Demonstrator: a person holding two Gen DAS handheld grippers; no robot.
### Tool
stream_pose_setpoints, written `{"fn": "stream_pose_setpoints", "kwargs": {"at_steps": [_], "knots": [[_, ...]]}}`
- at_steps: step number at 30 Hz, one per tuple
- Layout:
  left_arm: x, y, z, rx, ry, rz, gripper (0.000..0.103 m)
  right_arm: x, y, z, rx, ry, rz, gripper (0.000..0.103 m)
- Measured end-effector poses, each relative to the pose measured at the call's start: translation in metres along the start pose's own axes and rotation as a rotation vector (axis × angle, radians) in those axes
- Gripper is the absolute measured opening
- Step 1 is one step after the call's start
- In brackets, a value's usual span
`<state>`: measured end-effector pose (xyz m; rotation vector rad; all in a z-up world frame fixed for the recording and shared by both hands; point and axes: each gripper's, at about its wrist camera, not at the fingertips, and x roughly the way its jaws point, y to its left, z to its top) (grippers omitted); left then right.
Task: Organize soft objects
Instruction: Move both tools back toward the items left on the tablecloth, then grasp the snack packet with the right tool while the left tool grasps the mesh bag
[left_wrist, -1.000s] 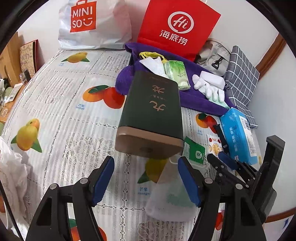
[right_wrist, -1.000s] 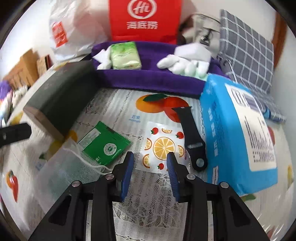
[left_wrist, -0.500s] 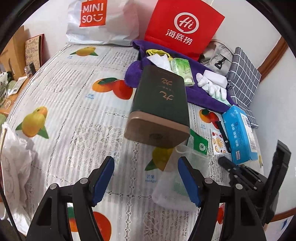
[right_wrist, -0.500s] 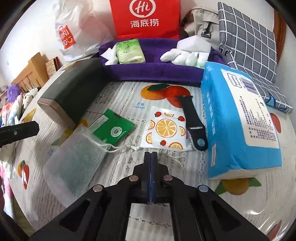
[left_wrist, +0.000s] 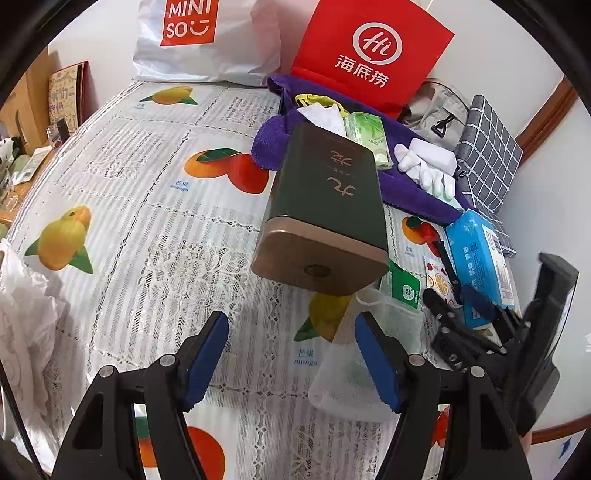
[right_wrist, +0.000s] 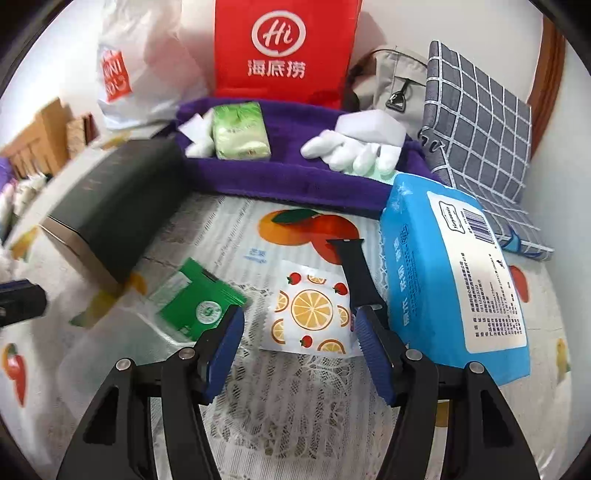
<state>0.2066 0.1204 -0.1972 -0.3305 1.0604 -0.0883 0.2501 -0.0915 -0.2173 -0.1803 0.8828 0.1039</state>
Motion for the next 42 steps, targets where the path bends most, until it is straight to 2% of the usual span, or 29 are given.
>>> {"fn": "stream_pose_setpoints", "kwargs": {"at_steps": [3,5,8,11,18,22,24,26,30,32,35,42], "knots": [[0.002,0.003,0.001,-0.004,0.001,-0.01,0.069,0.005,0.007,-0.003,-0.016,0.012,-0.053,0.065],[0.003,0.005,0.001,-0.006,0.002,-0.014,0.069,0.003,0.007,-0.003,0.0,0.006,-0.044,0.065],[0.005,0.009,0.001,-0.013,0.006,-0.021,0.069,0.002,0.006,-0.002,0.022,0.027,-0.058,0.059],[0.006,0.01,0.001,-0.018,0.008,-0.024,0.069,-0.003,0.007,-0.003,0.058,0.035,-0.016,0.056],[0.007,0.01,-0.002,-0.014,0.013,-0.03,0.069,0.007,0.004,-0.005,0.131,0.017,-0.054,0.057],[0.006,0.009,-0.003,-0.012,0.014,-0.03,0.069,0.012,-0.003,-0.006,0.214,-0.001,-0.006,0.057],[0.006,0.009,-0.004,-0.01,0.014,-0.031,0.069,0.014,-0.007,-0.005,0.23,0.001,-0.01,0.05],[0.005,0.008,-0.005,-0.006,0.013,-0.031,0.069,0.013,-0.012,-0.003,0.238,-0.001,-0.023,0.029],[0.005,0.005,-0.008,-0.002,0.016,-0.023,0.069,0.011,-0.018,-0.005,0.219,0.009,0.003,0.021],[0.004,0.003,-0.01,0.002,0.018,-0.017,0.069,0.007,-0.018,-0.007,0.202,0.019,0.016,0.008],[0.004,0.0,-0.014,0.007,0.028,-0.025,0.069,0.0,-0.021,-0.014,0.205,0.034,0.092,0.006],[0.008,-0.026,-0.023,0.046,0.052,-0.107,0.07,-0.027,-0.026,-0.038,0.156,0.03,0.185,0.005]]}}
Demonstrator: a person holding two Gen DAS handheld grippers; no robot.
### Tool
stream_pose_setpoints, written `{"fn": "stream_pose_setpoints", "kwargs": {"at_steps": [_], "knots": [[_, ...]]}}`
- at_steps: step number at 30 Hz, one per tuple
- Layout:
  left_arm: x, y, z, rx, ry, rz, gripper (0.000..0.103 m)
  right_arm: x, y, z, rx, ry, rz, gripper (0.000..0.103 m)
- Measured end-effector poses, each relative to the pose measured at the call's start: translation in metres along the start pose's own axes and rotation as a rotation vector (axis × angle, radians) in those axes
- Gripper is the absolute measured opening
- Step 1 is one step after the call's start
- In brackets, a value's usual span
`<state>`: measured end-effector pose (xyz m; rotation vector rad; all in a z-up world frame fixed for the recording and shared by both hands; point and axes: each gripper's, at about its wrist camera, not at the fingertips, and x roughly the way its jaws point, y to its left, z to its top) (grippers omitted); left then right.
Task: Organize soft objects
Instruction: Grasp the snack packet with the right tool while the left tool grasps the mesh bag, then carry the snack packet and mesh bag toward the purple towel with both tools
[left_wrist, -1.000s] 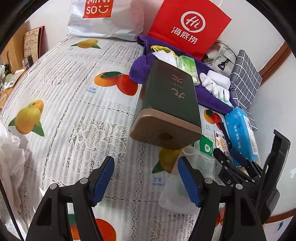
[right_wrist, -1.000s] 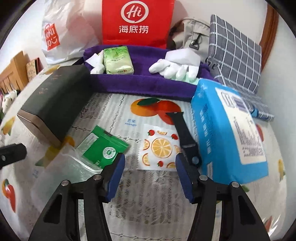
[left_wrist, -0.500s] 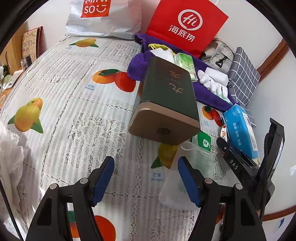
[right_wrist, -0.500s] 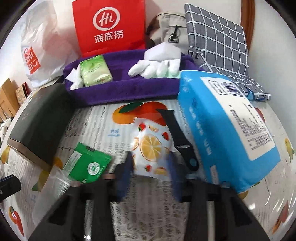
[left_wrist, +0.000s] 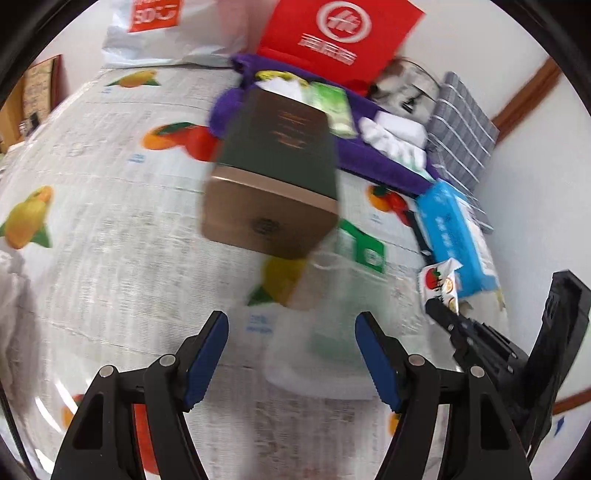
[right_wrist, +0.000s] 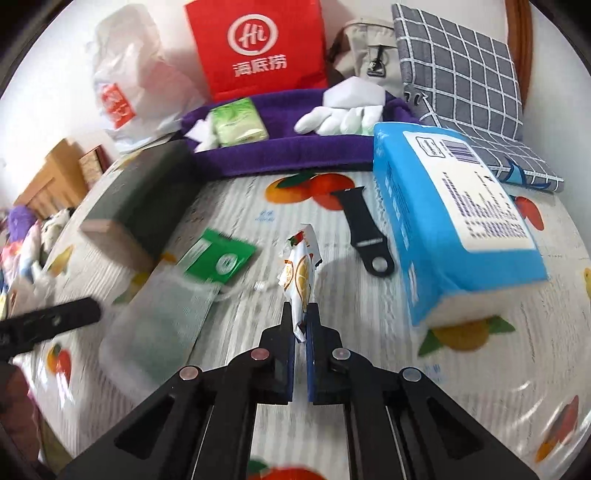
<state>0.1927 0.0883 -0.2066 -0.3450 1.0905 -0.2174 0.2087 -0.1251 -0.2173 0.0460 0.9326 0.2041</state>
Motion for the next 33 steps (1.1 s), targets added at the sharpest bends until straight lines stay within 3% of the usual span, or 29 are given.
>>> {"fn": "stream_pose_setpoints", "kwargs": {"at_steps": [4,6,9,13,19,23,28,33], "knots": [[0.018,-0.026,-0.006,0.073,0.04,0.062,0.072,-0.018,-0.009,-0.015,-0.033,-0.003,0.017,0.004],[0.022,-0.039,-0.01,0.123,0.024,0.104,0.083,-0.027,-0.02,-0.022,-0.031,-0.005,0.014,0.004],[0.033,-0.055,-0.015,0.187,0.037,0.176,0.089,-0.037,-0.042,-0.033,-0.008,-0.008,-0.001,0.004],[0.042,-0.071,-0.019,0.226,0.036,0.287,0.089,-0.044,-0.068,-0.045,0.027,-0.019,-0.042,0.004],[0.028,-0.069,-0.022,0.203,0.04,0.304,0.049,-0.042,-0.088,-0.06,0.075,-0.019,-0.011,0.004],[0.022,-0.063,-0.026,0.176,0.062,0.261,0.023,-0.043,-0.09,-0.063,0.084,-0.026,0.005,0.004],[0.009,-0.059,-0.029,0.151,0.04,0.218,0.013,-0.045,-0.09,-0.063,0.087,-0.022,0.022,0.004],[-0.013,-0.059,-0.029,0.146,-0.012,0.19,0.011,-0.05,-0.09,-0.063,0.091,-0.018,0.026,0.004]]}}
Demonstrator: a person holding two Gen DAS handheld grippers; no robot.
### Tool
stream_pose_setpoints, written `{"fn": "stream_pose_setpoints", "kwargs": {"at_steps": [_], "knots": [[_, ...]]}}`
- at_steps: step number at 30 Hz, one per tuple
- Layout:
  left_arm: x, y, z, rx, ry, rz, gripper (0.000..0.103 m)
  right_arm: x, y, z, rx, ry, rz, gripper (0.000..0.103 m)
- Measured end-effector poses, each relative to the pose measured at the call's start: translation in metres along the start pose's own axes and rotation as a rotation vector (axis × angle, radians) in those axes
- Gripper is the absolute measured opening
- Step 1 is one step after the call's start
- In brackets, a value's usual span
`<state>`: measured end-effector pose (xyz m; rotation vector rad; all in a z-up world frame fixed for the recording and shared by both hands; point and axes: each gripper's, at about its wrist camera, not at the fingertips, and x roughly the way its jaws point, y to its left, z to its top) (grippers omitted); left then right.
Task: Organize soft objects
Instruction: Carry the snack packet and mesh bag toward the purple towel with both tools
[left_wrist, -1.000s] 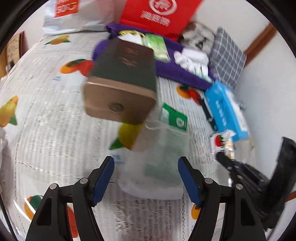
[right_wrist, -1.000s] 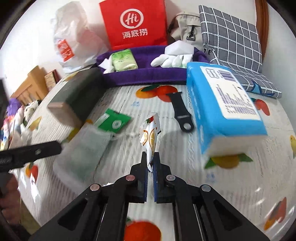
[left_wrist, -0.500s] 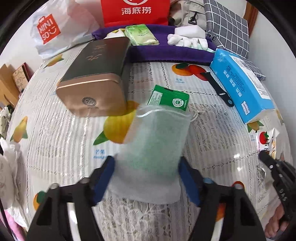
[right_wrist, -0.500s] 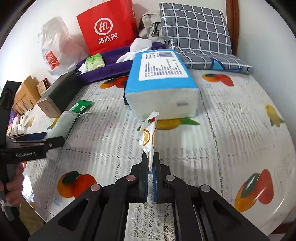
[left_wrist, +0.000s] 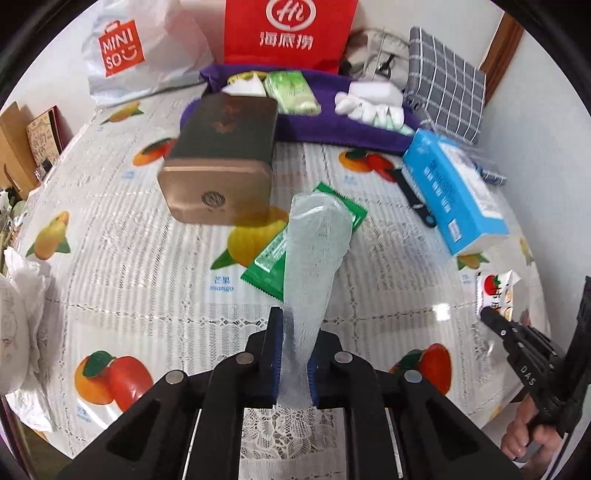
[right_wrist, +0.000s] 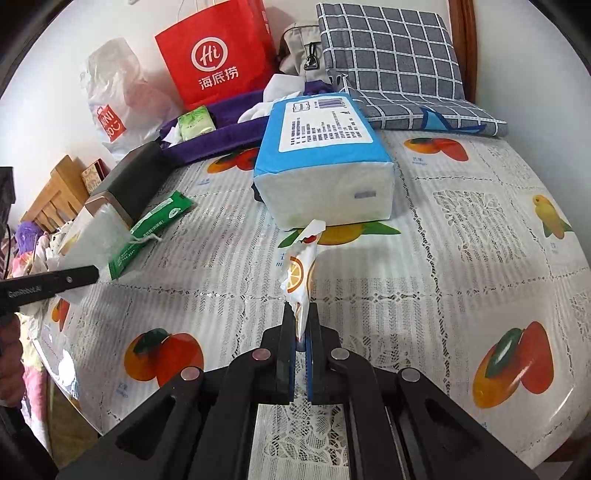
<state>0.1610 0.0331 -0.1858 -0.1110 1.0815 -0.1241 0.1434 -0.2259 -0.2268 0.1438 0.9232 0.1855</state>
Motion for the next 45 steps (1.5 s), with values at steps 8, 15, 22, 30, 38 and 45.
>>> {"fn": "stream_pose_setpoints", "kwargs": {"at_steps": [8,15,22,30,38,45], "knots": [[-0.025,0.004,0.008,-0.027,-0.05,-0.043,0.011,-0.018,0.006,0.011,-0.009,-0.014,0.017,0.004],[-0.047,0.008,0.023,-0.051,-0.106,-0.054,0.011,-0.038,0.015,0.031,-0.03,-0.044,0.033,0.004],[-0.065,0.009,0.042,-0.067,-0.149,-0.051,0.011,-0.05,0.022,0.057,-0.047,-0.066,0.03,0.004],[-0.077,0.006,0.065,-0.084,-0.179,-0.062,0.011,-0.065,0.027,0.09,-0.061,-0.101,0.014,0.004],[-0.082,-0.004,0.088,-0.062,-0.21,-0.018,0.011,-0.076,0.026,0.121,-0.073,-0.15,-0.011,0.004],[-0.088,-0.011,0.107,-0.037,-0.242,0.045,0.011,-0.078,0.027,0.141,-0.088,-0.177,-0.015,0.004]]}}
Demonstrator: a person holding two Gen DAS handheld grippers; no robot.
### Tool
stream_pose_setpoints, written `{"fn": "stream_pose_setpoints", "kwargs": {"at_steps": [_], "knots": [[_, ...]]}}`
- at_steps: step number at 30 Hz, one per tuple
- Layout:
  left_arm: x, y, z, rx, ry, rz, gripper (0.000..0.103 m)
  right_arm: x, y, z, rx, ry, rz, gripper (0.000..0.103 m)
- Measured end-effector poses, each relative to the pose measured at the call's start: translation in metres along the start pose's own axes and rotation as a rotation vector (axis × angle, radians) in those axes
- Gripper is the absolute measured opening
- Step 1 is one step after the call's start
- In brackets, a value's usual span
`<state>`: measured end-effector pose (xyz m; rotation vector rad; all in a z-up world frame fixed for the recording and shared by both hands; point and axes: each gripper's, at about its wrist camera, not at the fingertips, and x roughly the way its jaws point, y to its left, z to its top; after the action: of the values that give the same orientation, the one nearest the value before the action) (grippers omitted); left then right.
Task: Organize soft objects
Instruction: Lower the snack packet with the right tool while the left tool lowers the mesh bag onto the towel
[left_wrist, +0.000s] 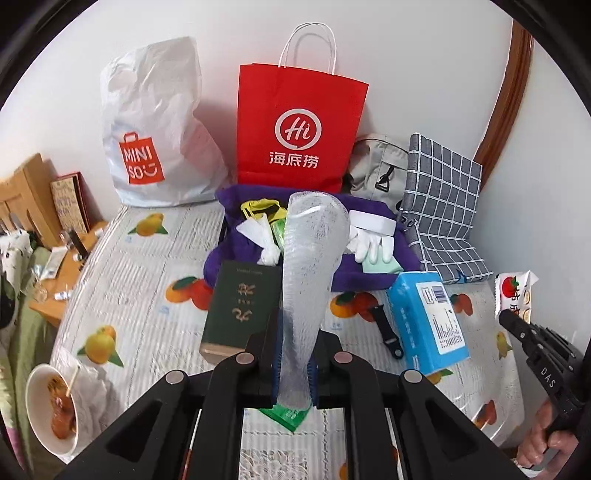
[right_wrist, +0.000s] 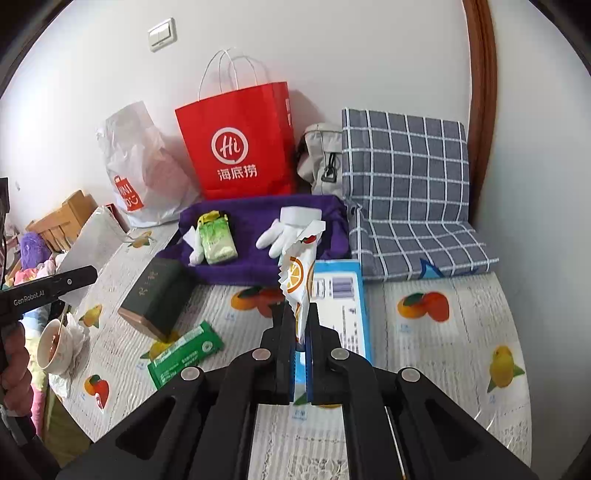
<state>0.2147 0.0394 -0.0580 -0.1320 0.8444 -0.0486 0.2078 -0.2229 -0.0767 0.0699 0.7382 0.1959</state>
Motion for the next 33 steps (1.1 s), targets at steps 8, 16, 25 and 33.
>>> {"fn": "stream_pose_setpoints", "kwargs": {"at_steps": [8,16,25,33], "knots": [[0.007,0.004,0.021,0.004,-0.015,0.007,0.011,0.017,0.007,0.021,-0.016,-0.008,0.011,0.004],[0.032,0.017,0.043,-0.018,-0.001,0.03,0.011,0.041,0.018,0.045,-0.06,-0.005,0.025,0.004],[0.062,0.026,0.064,-0.038,0.016,0.026,0.011,0.073,0.028,0.072,-0.074,0.008,0.066,0.004],[0.081,0.023,0.082,-0.022,0.015,0.018,0.011,0.095,0.033,0.09,-0.063,0.009,0.096,0.004]]}}
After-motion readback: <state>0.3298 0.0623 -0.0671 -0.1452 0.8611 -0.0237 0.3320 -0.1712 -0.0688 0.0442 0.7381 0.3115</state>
